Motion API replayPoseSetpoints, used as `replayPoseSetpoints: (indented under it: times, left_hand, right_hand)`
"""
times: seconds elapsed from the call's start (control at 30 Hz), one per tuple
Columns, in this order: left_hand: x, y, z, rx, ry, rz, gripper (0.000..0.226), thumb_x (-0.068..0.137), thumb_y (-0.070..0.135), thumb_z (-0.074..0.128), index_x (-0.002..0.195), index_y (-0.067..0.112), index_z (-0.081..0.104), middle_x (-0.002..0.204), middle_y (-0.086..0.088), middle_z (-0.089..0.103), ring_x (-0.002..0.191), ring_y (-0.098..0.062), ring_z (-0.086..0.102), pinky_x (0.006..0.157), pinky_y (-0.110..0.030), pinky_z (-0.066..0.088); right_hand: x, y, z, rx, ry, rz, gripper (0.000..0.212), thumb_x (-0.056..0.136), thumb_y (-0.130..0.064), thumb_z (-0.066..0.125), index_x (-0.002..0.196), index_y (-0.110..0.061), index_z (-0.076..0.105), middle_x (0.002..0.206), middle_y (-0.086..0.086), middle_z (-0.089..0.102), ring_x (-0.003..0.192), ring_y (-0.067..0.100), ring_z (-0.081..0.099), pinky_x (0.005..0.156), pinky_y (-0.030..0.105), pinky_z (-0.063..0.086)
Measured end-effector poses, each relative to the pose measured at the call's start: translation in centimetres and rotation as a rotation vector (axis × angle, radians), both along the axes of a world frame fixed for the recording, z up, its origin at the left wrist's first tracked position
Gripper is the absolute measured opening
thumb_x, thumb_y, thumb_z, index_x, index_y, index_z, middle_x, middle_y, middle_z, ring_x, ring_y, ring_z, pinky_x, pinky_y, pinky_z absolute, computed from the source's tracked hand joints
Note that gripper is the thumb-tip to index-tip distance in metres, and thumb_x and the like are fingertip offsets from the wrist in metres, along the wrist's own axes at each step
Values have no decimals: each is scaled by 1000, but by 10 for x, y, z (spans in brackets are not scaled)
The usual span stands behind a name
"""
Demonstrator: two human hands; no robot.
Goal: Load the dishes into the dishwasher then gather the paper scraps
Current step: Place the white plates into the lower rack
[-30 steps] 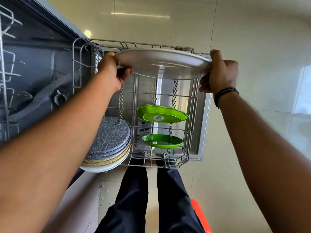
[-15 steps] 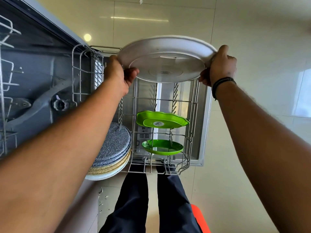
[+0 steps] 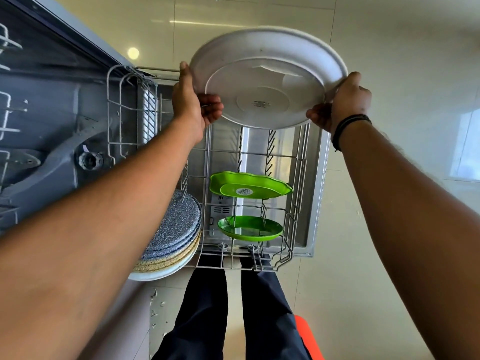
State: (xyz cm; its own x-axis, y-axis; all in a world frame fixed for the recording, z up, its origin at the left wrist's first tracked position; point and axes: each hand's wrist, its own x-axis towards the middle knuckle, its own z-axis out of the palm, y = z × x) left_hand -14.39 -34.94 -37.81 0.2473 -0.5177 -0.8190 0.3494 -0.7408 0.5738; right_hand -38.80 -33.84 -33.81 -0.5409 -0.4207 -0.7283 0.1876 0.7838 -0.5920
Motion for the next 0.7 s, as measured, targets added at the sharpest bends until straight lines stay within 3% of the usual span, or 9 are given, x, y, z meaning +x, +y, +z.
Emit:
replayPoseSetpoints:
  times: [0.07,0.17,0.27,0.4,0.57,0.7]
  left_hand:
    - [2,0,-2,22,-36,-12,81,100,72,25,109,2,67,56,-7,62,46,-18,59,45,-24,49]
    - [8,5,-4,-6,-180,-29,80,99,73,19,125,10,61,58,-8,63,45,-19,59,44,-26,48]
    - [13,14,-6,-54,-264,-28,78,99,72,18,122,12,62,61,-10,67,47,-22,62,44,-26,48]
    - [19,25,-19,11,-210,-9,85,97,75,18,125,7,62,61,-12,67,47,-22,63,44,-26,50]
    - [19,26,-27,68,-116,-46,86,91,83,21,135,17,53,64,-10,64,51,-20,63,49,-27,51]
    - [20,28,-24,140,-37,-120,97,81,93,26,132,17,59,84,-10,64,57,-21,65,55,-28,52]
  right_hand:
    - [2,-11,1,2,55,51,38,101,-37,31,83,-12,54,65,11,58,40,24,56,47,31,54]
    - [3,-26,4,-43,209,129,42,100,-37,32,74,-9,52,60,8,53,33,22,50,39,21,39]
    - [4,-32,6,-90,272,149,43,97,-38,34,77,-6,56,63,10,54,31,21,47,37,20,34]
    - [12,-20,-1,-49,257,201,47,98,-37,34,70,-9,59,54,8,56,33,22,52,36,21,36]
    - [19,0,-23,24,82,130,39,99,-28,33,84,-3,59,59,15,58,36,25,56,42,26,47]
    - [22,2,-31,29,-21,109,35,104,-30,31,91,-10,56,66,15,60,42,26,60,48,30,53]
